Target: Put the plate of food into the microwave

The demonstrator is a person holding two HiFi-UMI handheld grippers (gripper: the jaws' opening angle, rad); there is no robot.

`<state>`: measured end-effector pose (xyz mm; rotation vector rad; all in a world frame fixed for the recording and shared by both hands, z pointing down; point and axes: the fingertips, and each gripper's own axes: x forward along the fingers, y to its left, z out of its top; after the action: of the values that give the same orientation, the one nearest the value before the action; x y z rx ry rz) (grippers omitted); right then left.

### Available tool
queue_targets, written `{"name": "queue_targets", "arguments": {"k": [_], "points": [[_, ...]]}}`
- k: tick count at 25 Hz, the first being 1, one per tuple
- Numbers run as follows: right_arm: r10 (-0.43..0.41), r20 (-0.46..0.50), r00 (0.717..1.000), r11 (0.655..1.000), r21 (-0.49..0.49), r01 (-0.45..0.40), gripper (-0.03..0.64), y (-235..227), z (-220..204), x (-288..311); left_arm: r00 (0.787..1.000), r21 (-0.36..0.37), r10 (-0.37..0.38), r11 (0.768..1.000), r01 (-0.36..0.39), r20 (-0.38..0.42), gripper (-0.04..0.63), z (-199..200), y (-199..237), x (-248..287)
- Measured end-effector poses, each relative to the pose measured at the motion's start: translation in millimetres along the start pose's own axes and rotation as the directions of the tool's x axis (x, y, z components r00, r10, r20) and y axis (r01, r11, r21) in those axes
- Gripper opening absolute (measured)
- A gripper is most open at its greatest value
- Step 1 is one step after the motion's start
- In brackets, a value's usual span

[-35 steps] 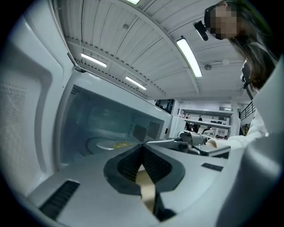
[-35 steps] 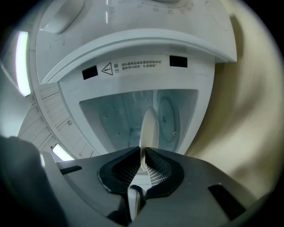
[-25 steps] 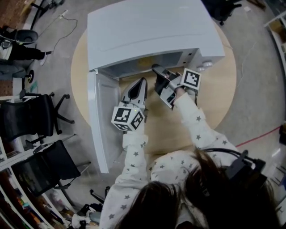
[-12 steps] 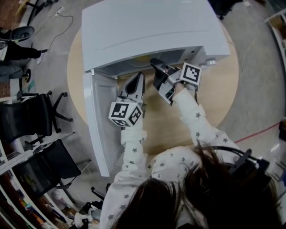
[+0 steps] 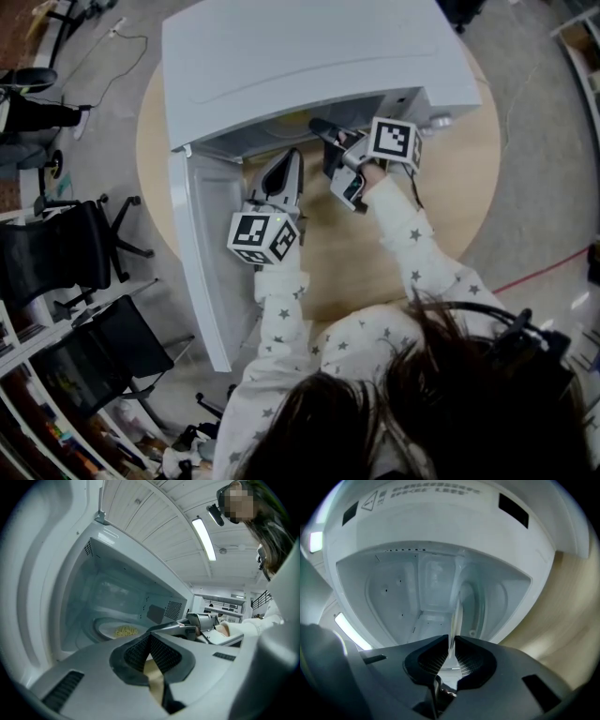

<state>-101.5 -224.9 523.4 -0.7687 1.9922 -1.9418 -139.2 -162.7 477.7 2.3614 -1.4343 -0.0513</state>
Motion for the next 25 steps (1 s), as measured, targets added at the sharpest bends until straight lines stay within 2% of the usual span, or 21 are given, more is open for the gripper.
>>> {"name": "queue_targets", "arguments": {"k": [2, 5, 9, 14, 22, 25], "points": [[-0.005, -0.009, 1.0, 1.0, -0.011, 0.004, 0.083, 2.0, 1.2, 0.6, 1.0, 0.0, 0.0, 1.0, 0.0, 0.002, 0.002, 1.4, -1.1, -1.1], [-0.041, -0.038, 0.998, 0.999, -0.032, 0.04, 0.104, 1.5, -1.2, 1.3, 1.0, -0.002, 0.001, 1.0, -0.001, 0.004, 0.002, 1.4, -1.1, -1.7], [-0.11, -0.043, 0.993, 0.992, -0.062, 0.107, 0.104, -6.4, -6.0, -2.9, 1.0, -0.004, 0.003, 1.0, -0.003, 0.003, 0.002, -1.7, 0.0, -0.6], [-0.115, -0.045, 0.992, 0.993, 0.017, 0.116, 0.104, -19.8, -12.6, -5.0, 1.0, -0.009, 0.002, 1.0, -0.002, -0.004, 0.002, -4.7, -1.1, 0.9], [-0.106, -0.048, 0.993, 0.993, 0.045, 0.108, 0.104, -23.2, -13.0, -6.3, 1.0, -0.012, 0.007, 1.0, -0.007, -0.007, 0.002, -7.4, -0.4, 1.3], [-0.128, -0.049, 0.991, 0.99, 0.052, 0.131, 0.104, -25.9, -13.9, -6.6, 1.0, -0.014, 0.006, 1.0, -0.006, -0.01, 0.002, -7.9, 1.0, 2.1]]}}
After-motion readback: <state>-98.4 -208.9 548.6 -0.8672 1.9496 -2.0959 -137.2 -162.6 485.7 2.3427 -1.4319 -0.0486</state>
